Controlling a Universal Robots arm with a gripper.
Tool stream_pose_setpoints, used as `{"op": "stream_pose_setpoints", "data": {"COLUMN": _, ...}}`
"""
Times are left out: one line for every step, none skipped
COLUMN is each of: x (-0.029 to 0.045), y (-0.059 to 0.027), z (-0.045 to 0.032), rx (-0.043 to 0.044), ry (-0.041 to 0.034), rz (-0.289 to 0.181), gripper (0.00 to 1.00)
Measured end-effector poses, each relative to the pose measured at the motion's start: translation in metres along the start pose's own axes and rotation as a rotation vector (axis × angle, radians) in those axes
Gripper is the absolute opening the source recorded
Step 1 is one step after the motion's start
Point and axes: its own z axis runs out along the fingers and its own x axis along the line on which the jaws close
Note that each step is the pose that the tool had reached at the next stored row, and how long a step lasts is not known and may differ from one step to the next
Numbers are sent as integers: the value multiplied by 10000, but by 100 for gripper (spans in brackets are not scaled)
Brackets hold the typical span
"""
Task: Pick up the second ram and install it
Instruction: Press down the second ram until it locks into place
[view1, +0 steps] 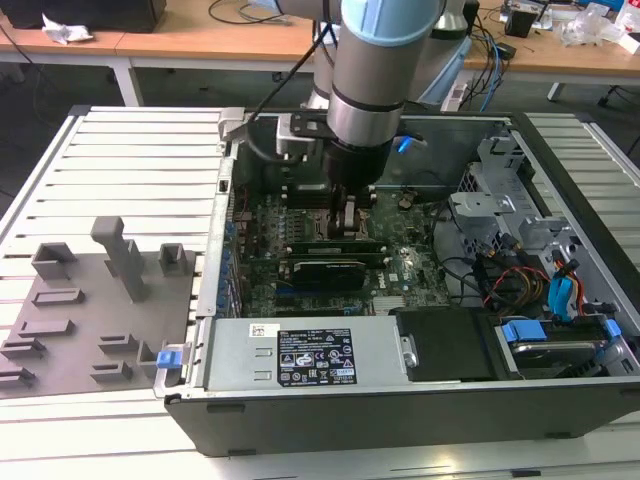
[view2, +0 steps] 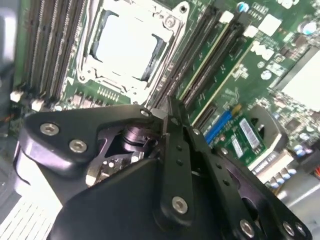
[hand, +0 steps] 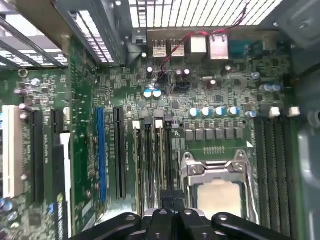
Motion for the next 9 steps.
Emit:
{"op": "stream_pose_setpoints", "data": {"x": -6, "y": 3, "z": -83, "rx": 0, "ry": 2, "rz": 2, "gripper": 11}}
{"op": "stream_pose_setpoints", "data": {"x": -11, "y": 8, "z": -174, "rx": 0, "ry": 4, "rz": 2, "gripper": 11}}
{"op": "stream_pose_setpoints", "data": {"x": -15, "y": 12, "z": -256, "rx": 1, "ry": 18, "rz": 0, "gripper": 11}}
{"op": "stream_pose_setpoints", "data": {"x": -16, "y": 15, "z": -299, "rx": 1, "ry": 20, "rz": 1, "gripper": 11}}
{"op": "stream_pose_setpoints", "data": {"x": -17, "y": 15, "z": -306, "rx": 3, "ry": 16, "rz": 2, "gripper": 11}}
{"op": "stream_pose_setpoints", "data": {"x": -17, "y": 16, "z": -307, "rx": 2, "ry": 18, "rz": 2, "gripper": 11}}
{"op": "stream_pose_setpoints", "data": {"x": -17, "y": 16, "z": -308, "rx": 1, "ry": 19, "rz": 1, "gripper": 11}}
{"op": "stream_pose_setpoints", "data": {"x": -17, "y": 16, "z": -308, "rx": 1, "ry": 19, "rz": 2, "gripper": 11}}
{"op": "stream_pose_setpoints", "data": {"x": -17, "y": 16, "z": -308, "rx": 2, "ry": 18, "rz": 2, "gripper": 11}}
